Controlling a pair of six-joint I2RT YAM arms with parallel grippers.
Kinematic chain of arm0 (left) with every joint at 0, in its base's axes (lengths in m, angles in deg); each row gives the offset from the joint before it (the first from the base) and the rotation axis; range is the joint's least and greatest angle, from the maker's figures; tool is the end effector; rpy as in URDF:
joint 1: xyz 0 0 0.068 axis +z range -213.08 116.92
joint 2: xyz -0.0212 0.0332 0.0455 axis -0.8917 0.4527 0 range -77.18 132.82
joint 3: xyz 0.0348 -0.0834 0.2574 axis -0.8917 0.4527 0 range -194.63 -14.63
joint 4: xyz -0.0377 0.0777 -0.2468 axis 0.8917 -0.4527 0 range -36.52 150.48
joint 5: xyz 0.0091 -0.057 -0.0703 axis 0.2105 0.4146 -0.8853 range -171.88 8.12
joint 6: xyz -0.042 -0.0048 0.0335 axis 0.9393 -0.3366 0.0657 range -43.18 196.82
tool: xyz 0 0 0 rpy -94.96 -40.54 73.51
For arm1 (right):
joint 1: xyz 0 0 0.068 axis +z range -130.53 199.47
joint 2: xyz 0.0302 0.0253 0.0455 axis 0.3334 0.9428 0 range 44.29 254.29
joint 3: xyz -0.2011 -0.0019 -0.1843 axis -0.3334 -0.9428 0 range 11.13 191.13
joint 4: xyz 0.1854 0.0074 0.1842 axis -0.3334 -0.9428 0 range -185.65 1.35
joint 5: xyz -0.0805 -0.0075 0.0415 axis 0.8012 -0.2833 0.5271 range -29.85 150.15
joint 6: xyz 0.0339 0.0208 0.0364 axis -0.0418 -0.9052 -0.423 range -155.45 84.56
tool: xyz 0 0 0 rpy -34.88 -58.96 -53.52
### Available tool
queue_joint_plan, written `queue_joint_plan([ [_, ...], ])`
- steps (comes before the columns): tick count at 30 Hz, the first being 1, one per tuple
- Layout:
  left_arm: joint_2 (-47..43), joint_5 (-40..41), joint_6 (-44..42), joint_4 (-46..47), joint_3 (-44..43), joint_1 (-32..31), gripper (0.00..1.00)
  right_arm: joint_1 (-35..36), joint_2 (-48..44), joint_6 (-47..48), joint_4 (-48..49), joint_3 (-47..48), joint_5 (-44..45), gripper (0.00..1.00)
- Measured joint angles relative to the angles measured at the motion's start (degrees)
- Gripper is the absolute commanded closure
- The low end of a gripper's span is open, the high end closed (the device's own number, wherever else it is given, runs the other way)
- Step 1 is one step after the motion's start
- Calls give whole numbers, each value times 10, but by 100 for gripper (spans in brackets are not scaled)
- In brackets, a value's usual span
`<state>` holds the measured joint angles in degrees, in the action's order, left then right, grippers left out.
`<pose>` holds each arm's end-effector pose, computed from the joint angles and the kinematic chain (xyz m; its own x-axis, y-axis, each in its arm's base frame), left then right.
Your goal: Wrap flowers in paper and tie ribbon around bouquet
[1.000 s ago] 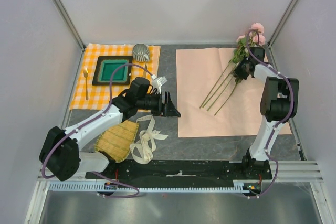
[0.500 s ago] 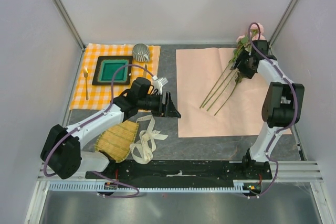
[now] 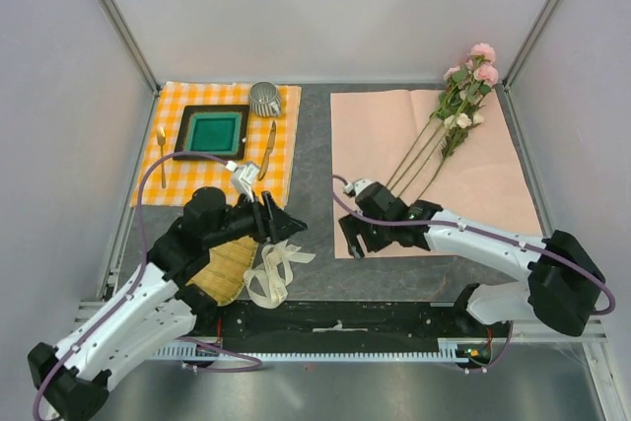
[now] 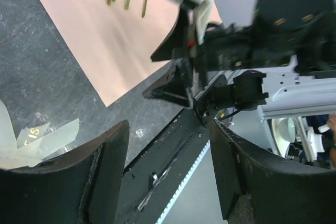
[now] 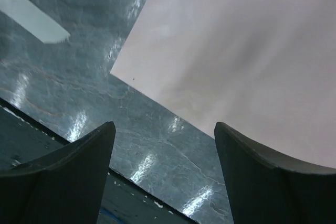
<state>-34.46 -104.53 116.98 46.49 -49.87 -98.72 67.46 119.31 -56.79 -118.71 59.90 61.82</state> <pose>0.1353 -0.1139 0.2810 -0.7619 -0.1860 -0.6204 0.4418 0.5512 -0.7078 0.1741 0.1916 0.2227 -0.7851 -0.3279 -0.5254 -0.4789 0.8593 0.1794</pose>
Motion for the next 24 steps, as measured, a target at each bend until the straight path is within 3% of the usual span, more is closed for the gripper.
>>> queue_joint_plan([
  [3,-73,11,25,-8,31,0,32,37,9,4,31,-54,-4,13],
  [9,-163,22,71,-43,98,0,32,78,69,21,108,-61,12,11],
  [17,-144,23,85,-61,104,0,32,94,127,31,165,-47,37,15],
  [21,-129,24,85,-62,104,0,32,116,145,23,167,-37,90,26],
  [24,-120,26,85,-59,104,0,32,122,150,11,169,-35,113,43],
])
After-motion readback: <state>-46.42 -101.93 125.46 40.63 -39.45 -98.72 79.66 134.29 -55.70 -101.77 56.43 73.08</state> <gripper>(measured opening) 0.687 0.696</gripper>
